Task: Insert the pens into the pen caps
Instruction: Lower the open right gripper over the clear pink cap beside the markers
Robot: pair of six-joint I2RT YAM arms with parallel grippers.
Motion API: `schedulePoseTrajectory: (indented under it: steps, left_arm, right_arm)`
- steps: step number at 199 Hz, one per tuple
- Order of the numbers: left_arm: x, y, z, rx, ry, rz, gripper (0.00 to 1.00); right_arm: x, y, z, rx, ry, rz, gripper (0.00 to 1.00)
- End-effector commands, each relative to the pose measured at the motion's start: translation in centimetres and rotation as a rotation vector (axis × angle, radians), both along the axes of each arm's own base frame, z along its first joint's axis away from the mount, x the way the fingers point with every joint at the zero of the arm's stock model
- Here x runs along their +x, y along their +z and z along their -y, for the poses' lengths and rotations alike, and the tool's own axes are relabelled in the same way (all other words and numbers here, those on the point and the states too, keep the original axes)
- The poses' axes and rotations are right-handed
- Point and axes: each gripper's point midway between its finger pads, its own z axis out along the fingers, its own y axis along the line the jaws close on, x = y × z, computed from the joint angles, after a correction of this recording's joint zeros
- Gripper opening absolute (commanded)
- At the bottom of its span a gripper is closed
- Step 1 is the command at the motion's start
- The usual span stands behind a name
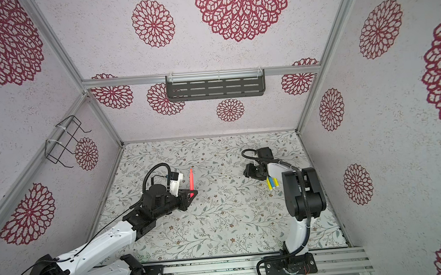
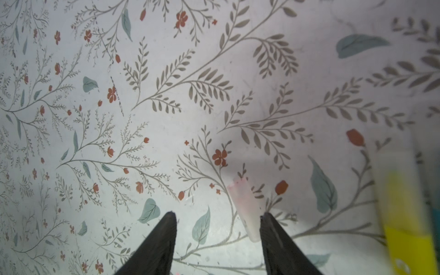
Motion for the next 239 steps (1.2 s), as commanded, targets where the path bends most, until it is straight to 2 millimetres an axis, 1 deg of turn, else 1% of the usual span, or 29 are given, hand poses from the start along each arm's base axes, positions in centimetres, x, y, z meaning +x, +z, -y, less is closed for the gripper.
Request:
schedulePoseTrajectory:
  steps: [1, 57, 81, 100, 110, 131, 144, 174, 204, 218, 239]
  left_arm:
    - [0.3, 0.7, -0.4, -0.008, 0.018, 0.023, 0.0]
    - [0.5, 0.9, -0.3, -0.004, 0.016, 0.027, 0.0]
    - [0.5, 1.0, -0.2, 0.0, 0.013, 0.028, 0.0]
    - [0.6, 1.2, -0.1, -0.002, 0.013, 0.03, 0.0]
    - [0.7, 1.1, -0.2, -0.002, 0.016, 0.03, 0.0]
    - [0.7, 1.1, -0.2, -0.001, 0.017, 0.029, 0.0]
    - [0.5, 1.1, -0.3, 0.002, 0.019, 0.027, 0.0]
    - [0.4, 0.9, -1.0, 0.016, 0.04, 0.043, 0.0]
    - [0.3, 0.8, -1.2, 0.017, 0.043, 0.046, 0.0]
    - [0.3, 0.8, -1.2, 0.018, 0.043, 0.047, 0.0]
    - [0.2, 0.9, -1.2, 0.014, 0.04, 0.05, 0.0]
  right_arm:
    - [0.8, 0.8, 0.0, 0.002, 0.015, 0.03, 0.59]
    - [-0.7, 0.1, -1.3, 0.041, 0.012, 0.024, 0.57]
    - [-1.3, 0.1, -2.8, 0.046, 0.031, 0.031, 0.57]
    - [-1.4, 0.5, -4.3, 0.054, 0.053, 0.046, 0.57]
    - [-1.3, 0.9, -5.3, 0.06, 0.076, 0.064, 0.57]
    - [-0.9, 1.2, -6.0, 0.062, 0.097, 0.064, 0.57]
    - [-0.6, 1.4, -6.1, 0.056, 0.106, 0.066, 0.57]
    - [0.0, 2.7, -5.8, 0.024, 0.121, 0.097, 0.57]
    - [0.9, 4.0, -4.9, -0.023, 0.119, 0.127, 0.57]
    - [1.5, 4.4, -4.2, -0.037, 0.107, 0.135, 0.58]
    - [2.3, 3.9, -3.3, -0.053, 0.095, 0.112, 0.58]
